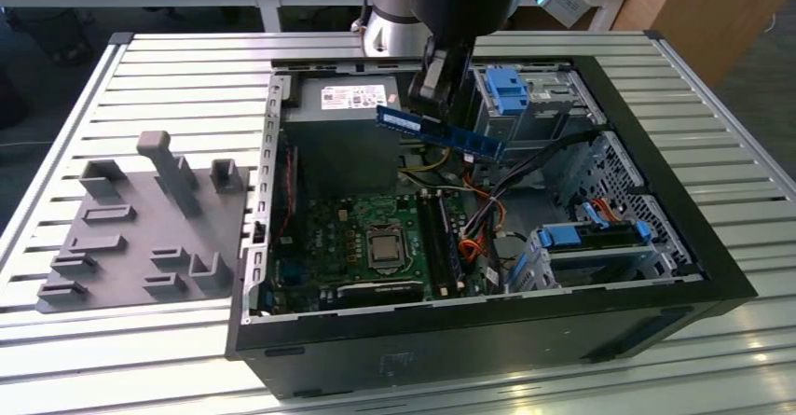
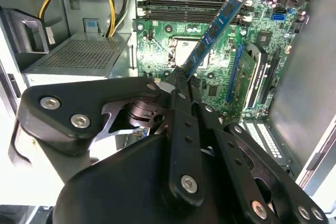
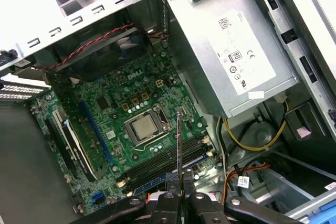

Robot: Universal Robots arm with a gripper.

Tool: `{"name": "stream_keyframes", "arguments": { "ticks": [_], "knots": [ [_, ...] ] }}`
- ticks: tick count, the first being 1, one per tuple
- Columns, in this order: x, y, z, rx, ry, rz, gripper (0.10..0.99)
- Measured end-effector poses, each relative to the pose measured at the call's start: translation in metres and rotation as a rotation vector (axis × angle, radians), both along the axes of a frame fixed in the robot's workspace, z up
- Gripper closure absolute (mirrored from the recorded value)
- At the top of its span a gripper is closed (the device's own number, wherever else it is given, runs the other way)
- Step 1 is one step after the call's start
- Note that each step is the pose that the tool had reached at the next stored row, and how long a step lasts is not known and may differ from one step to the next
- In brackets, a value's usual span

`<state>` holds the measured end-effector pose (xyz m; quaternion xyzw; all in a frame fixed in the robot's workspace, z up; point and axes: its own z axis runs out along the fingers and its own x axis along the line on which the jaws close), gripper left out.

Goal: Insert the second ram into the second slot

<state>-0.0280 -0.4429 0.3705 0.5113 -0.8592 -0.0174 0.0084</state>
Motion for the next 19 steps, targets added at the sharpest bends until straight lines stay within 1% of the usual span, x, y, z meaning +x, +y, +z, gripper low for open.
{"name": "stream_keyframes", "arguments": {
  "ticks": [10,11,12,19],
  "knots": [
    [0.0000,0.0000,0.0000,0.000,0.0000,-0.044,0.949],
    [0.0000,0.0000,0.0000,0.000,-0.0001,-0.063,0.949],
    [0.0000,0.0000,0.0000,0.000,-0.0001,-0.070,0.949],
    [0.0000,0.0000,0.0000,0.000,-0.0001,-0.102,0.949]
  ]
}}
